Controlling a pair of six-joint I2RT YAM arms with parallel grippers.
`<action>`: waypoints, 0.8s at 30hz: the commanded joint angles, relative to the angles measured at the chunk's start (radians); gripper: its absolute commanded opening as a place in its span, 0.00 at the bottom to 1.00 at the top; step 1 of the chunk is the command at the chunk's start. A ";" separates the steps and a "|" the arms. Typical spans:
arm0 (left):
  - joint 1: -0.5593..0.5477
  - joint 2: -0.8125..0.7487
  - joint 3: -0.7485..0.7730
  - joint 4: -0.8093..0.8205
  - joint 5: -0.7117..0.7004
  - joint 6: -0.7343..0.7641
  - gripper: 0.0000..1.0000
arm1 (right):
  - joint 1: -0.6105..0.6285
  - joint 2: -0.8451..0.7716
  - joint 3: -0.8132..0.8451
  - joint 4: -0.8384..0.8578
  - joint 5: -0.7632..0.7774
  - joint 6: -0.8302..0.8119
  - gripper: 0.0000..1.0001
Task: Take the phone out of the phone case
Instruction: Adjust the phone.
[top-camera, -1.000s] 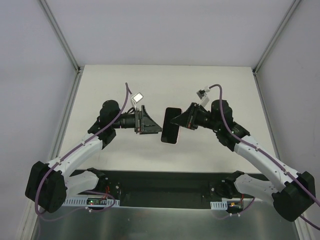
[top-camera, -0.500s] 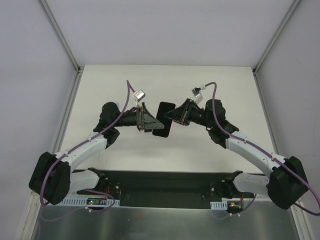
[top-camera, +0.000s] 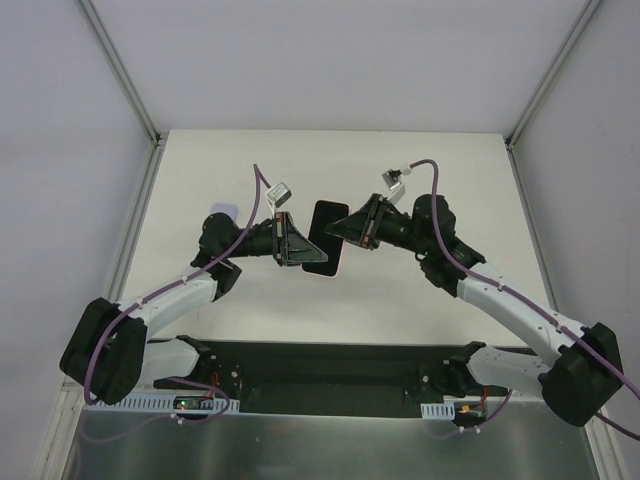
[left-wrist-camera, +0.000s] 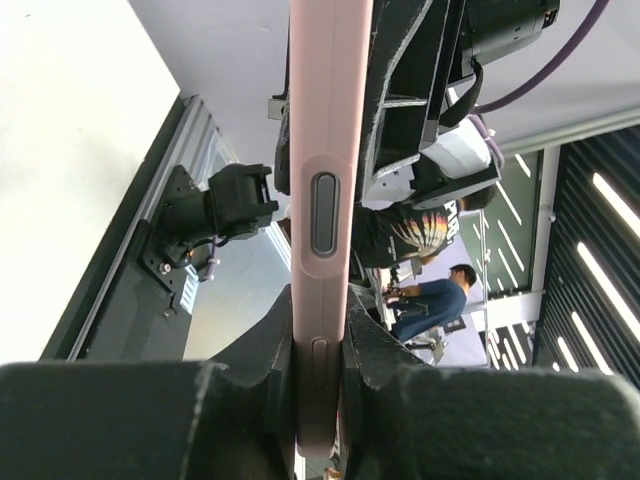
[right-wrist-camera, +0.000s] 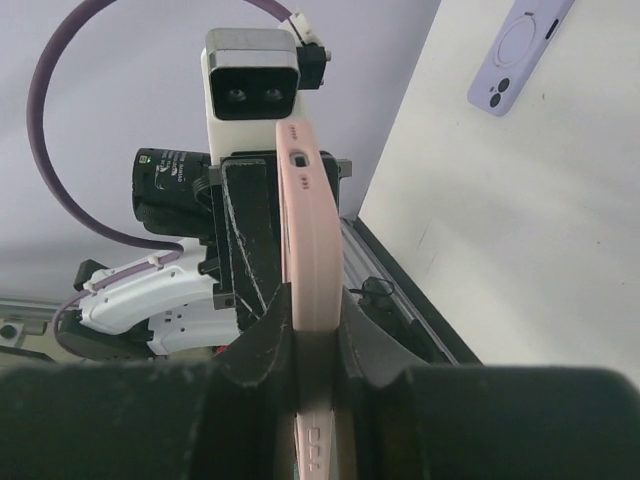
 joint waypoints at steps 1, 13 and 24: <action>-0.007 -0.007 0.008 0.150 0.004 -0.036 0.00 | -0.016 -0.076 0.079 -0.266 0.125 -0.219 0.30; 0.004 -0.096 0.043 -0.080 0.048 0.152 0.00 | -0.116 -0.150 0.180 -0.515 0.206 -0.323 0.64; 0.002 -0.104 0.066 -0.137 0.059 0.183 0.00 | -0.093 -0.115 0.281 -0.653 0.258 -0.424 0.61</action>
